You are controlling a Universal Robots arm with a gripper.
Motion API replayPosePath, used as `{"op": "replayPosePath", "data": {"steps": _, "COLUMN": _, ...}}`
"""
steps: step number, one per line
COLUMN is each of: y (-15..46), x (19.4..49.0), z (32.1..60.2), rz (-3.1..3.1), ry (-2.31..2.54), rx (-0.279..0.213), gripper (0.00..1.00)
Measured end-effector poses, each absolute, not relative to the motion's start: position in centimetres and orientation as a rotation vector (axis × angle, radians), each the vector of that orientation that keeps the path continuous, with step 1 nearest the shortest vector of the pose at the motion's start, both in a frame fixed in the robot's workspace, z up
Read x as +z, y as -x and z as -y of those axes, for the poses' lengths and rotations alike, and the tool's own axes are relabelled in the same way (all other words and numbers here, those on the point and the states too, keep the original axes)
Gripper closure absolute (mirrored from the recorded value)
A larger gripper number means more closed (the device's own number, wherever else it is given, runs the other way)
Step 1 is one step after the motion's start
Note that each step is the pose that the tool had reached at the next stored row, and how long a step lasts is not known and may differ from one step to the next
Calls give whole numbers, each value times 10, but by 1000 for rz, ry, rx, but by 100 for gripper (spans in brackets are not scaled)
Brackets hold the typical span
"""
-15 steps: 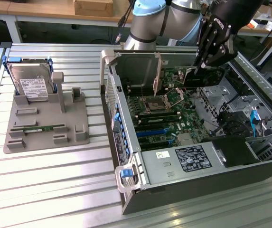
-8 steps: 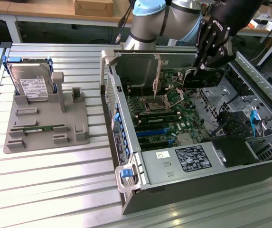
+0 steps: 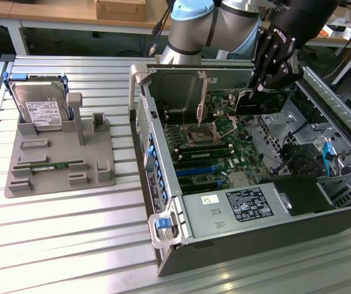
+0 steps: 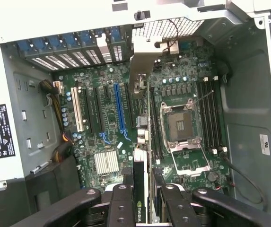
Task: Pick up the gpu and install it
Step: 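Insert the gpu into the slot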
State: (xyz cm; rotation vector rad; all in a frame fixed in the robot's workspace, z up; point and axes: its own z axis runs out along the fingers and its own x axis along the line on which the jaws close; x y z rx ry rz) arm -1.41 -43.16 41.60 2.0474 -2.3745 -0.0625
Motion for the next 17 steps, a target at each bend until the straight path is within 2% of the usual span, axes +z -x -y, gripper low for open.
{"op": "replayPosePath", "data": {"steps": 17, "y": 14, "x": 408, "z": 432, "rz": 2374, "ry": -2047, "rx": -63, "gripper": 73}}
